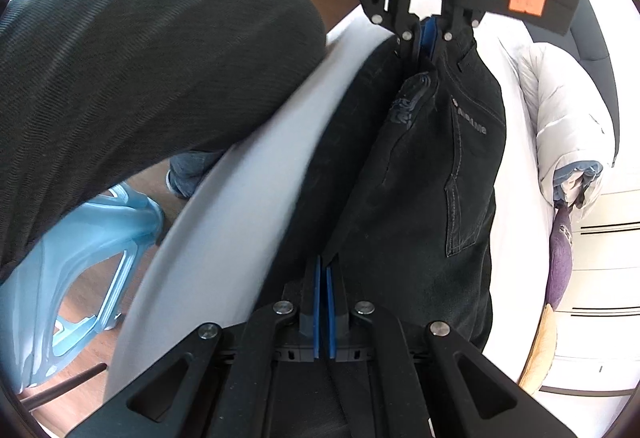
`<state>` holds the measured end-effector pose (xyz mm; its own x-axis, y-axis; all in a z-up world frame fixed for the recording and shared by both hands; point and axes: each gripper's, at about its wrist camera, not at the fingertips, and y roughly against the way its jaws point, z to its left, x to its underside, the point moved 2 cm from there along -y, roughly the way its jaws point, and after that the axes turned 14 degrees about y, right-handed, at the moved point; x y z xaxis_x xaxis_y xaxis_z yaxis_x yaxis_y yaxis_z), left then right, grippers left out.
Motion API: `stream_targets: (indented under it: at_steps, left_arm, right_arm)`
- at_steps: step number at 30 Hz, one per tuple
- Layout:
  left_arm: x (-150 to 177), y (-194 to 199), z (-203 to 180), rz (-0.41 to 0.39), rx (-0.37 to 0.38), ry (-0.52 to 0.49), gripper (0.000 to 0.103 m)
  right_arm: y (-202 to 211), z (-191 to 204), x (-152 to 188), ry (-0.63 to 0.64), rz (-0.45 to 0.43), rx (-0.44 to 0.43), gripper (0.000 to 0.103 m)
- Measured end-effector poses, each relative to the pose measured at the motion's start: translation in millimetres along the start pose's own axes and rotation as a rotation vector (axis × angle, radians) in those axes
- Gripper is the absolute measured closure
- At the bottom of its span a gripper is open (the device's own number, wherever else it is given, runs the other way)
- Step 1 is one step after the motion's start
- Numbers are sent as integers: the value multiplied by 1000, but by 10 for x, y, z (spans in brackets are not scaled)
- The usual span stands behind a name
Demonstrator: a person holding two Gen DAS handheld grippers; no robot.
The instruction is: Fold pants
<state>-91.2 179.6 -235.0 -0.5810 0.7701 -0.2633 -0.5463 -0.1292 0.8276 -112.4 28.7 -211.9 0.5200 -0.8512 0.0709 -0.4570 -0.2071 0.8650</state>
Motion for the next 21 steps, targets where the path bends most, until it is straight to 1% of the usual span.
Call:
stream_targets:
  at_steps: [5, 6, 12, 14, 15, 16, 17, 21]
  left_arm:
    - [112, 65, -61, -1, 5, 3, 94]
    - [126, 9, -15, -1, 4, 3, 93]
    - [216, 79, -21, -5, 5, 7, 93]
    - [129, 24, 21, -7, 2, 4, 93]
    - [16, -95, 167, -7, 0, 3, 93]
    - [24, -83, 160, -8, -2, 5, 93]
    - [-40, -163, 245, -9, -3, 8, 93]
    - [-26, -155, 168, -17, -33, 3, 91]
  right_arm:
    - [-18, 6, 22, -12, 2, -10, 100]
    - [-30, -8, 20, -11, 5, -9, 100]
    - [-33, 66, -72, 9, 20, 2, 100]
    - [-25, 80, -92, 21, 27, 9, 100]
    - [-14, 87, -101, 24, 27, 11, 99]
    - [-6, 88, -106, 26, 26, 11, 99]
    - [-9, 103, -115, 25, 29, 10, 99]
    - [-45, 145, -122, 30, 36, 10, 99]
